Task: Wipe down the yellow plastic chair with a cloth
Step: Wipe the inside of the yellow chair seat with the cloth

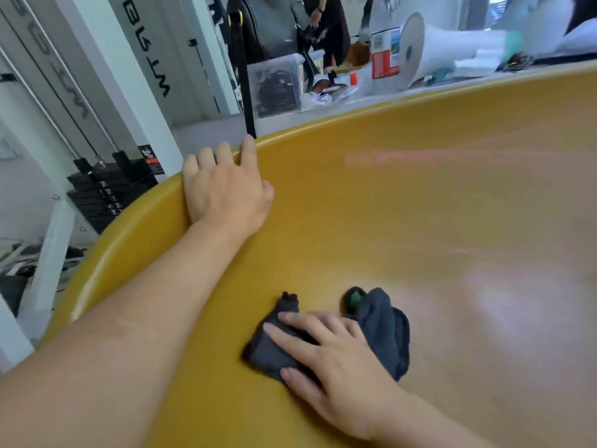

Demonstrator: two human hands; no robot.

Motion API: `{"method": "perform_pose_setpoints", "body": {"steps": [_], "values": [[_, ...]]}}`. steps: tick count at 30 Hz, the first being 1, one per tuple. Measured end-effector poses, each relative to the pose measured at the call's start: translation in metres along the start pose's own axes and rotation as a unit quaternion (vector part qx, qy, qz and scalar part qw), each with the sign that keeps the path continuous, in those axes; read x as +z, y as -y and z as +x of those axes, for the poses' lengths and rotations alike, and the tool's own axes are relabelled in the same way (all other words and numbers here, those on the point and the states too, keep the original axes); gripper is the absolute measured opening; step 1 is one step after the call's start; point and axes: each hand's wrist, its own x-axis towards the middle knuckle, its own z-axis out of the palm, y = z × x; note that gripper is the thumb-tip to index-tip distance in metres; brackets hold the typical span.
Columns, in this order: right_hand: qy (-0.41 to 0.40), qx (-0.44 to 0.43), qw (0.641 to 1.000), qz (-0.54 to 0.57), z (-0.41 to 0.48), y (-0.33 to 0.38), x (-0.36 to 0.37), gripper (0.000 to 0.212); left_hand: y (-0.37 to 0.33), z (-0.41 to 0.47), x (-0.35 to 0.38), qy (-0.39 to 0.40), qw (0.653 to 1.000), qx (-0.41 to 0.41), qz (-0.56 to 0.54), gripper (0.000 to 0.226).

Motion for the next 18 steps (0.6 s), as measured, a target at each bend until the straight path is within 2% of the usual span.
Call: {"method": "perform_pose_setpoints", "body": {"steps": [3, 5, 6, 7, 9, 10, 11, 13, 15, 18], "values": [[0.037, -0.055, 0.989, -0.134, -0.052, -0.046, -0.019, 0.046, -0.006, 0.001, 0.001, -0.009, 1.000, -0.028, 0.000, 0.066], [0.086, -0.056, 0.981, -0.164, -0.043, -0.066, -0.029, 0.044, -0.009, -0.001, 0.003, -0.013, 0.999, -0.031, 0.013, 0.067], [0.082, -0.015, 0.981, -0.176, -0.021, -0.074, -0.034, 0.044, -0.009, -0.001, 0.003, -0.018, 0.999, -0.028, 0.021, 0.068], [0.045, 0.063, 0.982, -0.170, 0.004, -0.081, -0.036, 0.045, -0.010, -0.001, 0.003, -0.023, 0.999, -0.023, 0.024, 0.068], [0.035, 0.222, 0.968, -0.109, 0.029, -0.077, -0.034, 0.049, -0.008, -0.005, 0.004, -0.035, 0.999, -0.016, 0.031, 0.069], [0.043, 0.236, 0.967, -0.085, 0.025, -0.069, -0.030, 0.052, -0.006, -0.006, 0.005, -0.038, 0.999, -0.010, 0.038, 0.070], [0.070, 0.217, 0.971, -0.077, 0.008, -0.054, -0.029, 0.054, -0.004, -0.006, 0.005, -0.034, 0.999, -0.005, 0.041, 0.070], [0.131, 0.129, 0.981, -0.065, -0.048, -0.013, -0.038, 0.060, -0.005, -0.010, 0.002, -0.021, 0.999, -0.011, 0.032, 0.070], [0.189, 0.115, 0.975, -0.031, -0.075, 0.006, -0.052, 0.057, -0.012, -0.011, 0.000, -0.016, 0.999, -0.025, 0.014, 0.070], [0.174, 0.124, 0.975, -0.064, -0.043, -0.007, -0.036, 0.053, -0.024, -0.014, -0.002, 0.008, 0.998, -0.053, -0.018, 0.075]]}}
